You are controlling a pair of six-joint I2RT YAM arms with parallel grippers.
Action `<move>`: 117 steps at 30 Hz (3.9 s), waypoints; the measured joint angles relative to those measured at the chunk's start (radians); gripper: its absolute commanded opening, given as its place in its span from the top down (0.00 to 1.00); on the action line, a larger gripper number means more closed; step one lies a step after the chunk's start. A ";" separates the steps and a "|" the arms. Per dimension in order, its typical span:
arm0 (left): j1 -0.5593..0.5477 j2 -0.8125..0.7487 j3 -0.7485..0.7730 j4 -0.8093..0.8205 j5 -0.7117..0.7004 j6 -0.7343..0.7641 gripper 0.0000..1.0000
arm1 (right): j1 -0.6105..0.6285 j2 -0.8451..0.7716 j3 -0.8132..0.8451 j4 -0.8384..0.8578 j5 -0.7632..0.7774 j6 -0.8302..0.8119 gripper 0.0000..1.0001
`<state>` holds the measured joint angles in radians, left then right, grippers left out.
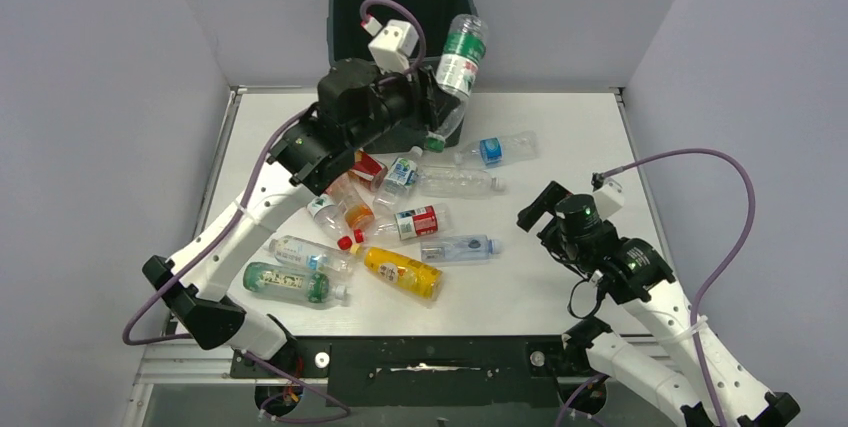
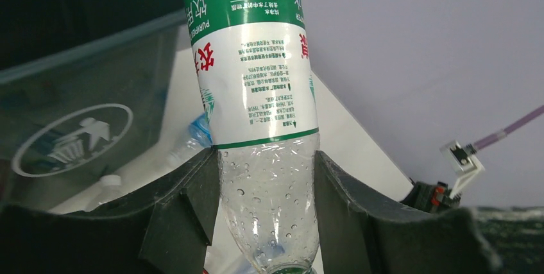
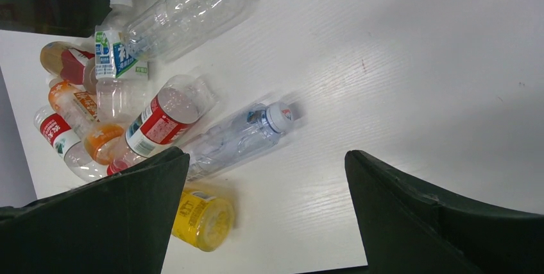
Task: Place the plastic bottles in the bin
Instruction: Place the plastic bottle in the trash bin, then pick up the plastic bottle at the center of the board.
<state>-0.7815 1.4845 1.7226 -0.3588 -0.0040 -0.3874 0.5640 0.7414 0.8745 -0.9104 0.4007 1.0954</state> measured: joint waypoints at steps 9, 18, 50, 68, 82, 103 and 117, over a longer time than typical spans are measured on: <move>0.241 0.101 0.209 -0.008 0.094 0.029 0.61 | 0.000 0.035 -0.002 0.027 -0.019 -0.008 0.02; 0.425 0.362 0.571 -0.034 0.182 0.030 0.60 | 0.007 0.037 -0.002 0.027 -0.019 -0.014 0.02; 0.548 0.572 0.671 -0.101 0.213 0.076 0.16 | 0.019 0.072 -0.049 0.056 -0.049 -0.014 0.02; 0.422 0.168 0.237 -0.131 0.165 0.082 0.16 | 0.020 0.030 -0.127 0.093 -0.080 -0.014 0.02; 0.244 -0.008 -0.175 -0.161 0.122 0.040 0.16 | 0.020 0.085 -0.129 0.140 -0.106 -0.026 0.02; 0.163 -0.159 -0.446 -0.134 0.108 -0.082 0.15 | 0.020 0.373 -0.076 0.349 -0.179 -0.295 0.02; 0.154 -0.202 -0.486 -0.117 0.109 -0.090 0.15 | 0.032 0.591 -0.005 0.513 -0.414 -0.658 0.00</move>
<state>-0.6277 1.2827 1.2362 -0.4759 0.1047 -0.4778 0.5957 1.3323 0.8692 -0.3977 -0.0128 0.4374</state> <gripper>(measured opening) 0.846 0.999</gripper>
